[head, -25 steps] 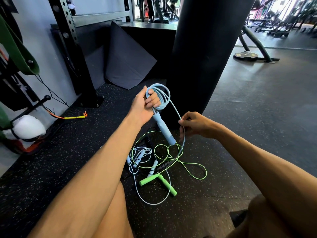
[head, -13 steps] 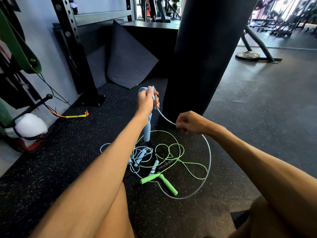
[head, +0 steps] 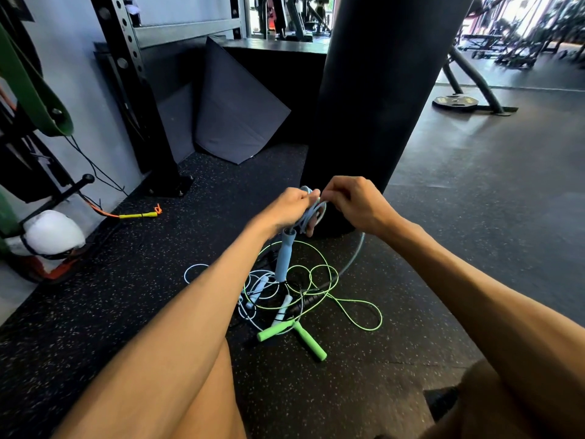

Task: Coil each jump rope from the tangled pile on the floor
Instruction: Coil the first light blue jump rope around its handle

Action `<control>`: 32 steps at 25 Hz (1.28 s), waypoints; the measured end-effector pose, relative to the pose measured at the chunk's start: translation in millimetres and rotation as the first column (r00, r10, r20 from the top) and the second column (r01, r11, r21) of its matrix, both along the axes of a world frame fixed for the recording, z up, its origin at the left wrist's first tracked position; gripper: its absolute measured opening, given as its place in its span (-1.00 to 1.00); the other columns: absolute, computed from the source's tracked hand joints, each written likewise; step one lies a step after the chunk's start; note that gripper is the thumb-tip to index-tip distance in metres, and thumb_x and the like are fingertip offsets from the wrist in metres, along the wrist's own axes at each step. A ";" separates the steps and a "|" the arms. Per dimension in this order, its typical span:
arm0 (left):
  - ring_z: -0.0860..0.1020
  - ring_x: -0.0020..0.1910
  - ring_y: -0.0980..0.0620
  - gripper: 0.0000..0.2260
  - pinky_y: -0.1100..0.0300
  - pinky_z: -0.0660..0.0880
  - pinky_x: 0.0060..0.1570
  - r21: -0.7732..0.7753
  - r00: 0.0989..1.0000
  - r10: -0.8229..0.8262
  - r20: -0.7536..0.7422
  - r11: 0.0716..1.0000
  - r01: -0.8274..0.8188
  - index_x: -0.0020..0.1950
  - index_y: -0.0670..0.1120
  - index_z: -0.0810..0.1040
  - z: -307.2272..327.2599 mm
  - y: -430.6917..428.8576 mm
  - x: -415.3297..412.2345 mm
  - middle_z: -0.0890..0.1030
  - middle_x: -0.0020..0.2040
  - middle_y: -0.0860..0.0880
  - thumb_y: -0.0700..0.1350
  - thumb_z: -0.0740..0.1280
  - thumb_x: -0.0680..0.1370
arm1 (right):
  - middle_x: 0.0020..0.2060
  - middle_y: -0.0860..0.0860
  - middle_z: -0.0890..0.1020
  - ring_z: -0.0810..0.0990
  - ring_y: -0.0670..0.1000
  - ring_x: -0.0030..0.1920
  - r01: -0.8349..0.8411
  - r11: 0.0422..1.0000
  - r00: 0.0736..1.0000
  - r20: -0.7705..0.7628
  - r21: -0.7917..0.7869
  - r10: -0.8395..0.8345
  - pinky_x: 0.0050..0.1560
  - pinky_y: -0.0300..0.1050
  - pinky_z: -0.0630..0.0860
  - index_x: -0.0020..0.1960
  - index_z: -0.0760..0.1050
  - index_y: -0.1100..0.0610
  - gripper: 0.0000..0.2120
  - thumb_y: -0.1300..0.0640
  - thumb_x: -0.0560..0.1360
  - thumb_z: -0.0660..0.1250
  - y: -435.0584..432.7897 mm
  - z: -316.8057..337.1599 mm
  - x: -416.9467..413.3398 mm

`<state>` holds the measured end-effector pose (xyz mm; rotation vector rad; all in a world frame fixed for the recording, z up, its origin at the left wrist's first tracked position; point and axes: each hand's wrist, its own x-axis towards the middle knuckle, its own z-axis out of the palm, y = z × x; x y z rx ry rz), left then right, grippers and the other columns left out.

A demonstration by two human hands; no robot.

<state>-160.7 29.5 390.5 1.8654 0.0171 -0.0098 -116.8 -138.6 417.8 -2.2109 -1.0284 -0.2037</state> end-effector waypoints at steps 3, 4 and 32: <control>0.33 -0.59 0.03 -0.62 0.19 0.36 -0.47 -0.187 0.969 -0.199 -0.142 0.967 0.172 -0.18 -0.19 0.50 1.5 -2.5 -2.6 0.37 -0.55 -0.05 -0.03 0.06 0.69 | -0.26 -0.02 0.61 0.54 -0.10 -0.29 0.052 0.993 0.998 -0.046 0.103 -0.047 -0.28 -0.25 0.46 -0.03 0.54 0.12 -0.90 0.08 0.55 0.37 -2.4 0.7 3.3; 0.25 -0.60 0.05 -0.63 0.19 0.33 -0.46 -0.246 0.953 -0.262 -0.153 0.944 0.220 -0.21 -0.17 0.47 3.5 -3.6 -3.5 0.30 -0.55 -0.03 -0.05 0.04 0.68 | -0.28 0.00 0.60 0.52 -0.08 -0.32 0.061 0.991 0.996 -0.072 0.123 -0.053 -0.31 -0.23 0.45 -0.02 0.52 0.12 -0.85 0.04 0.53 0.39 -3.6 -0.1 4.3; 0.43 -0.60 0.07 -0.64 0.16 0.44 -0.37 -0.364 0.779 0.597 0.193 0.781 -0.508 -0.24 -0.13 0.39 3.6 16.7 21.5 0.44 -0.53 -0.01 -0.07 0.04 0.70 | -0.21 0.21 0.61 0.63 0.13 -0.24 -0.224 0.968 0.610 -0.791 -0.116 0.047 -0.09 0.10 0.62 0.03 0.48 0.31 -0.91 0.27 0.59 0.29 -9.6 -15.8 -13.1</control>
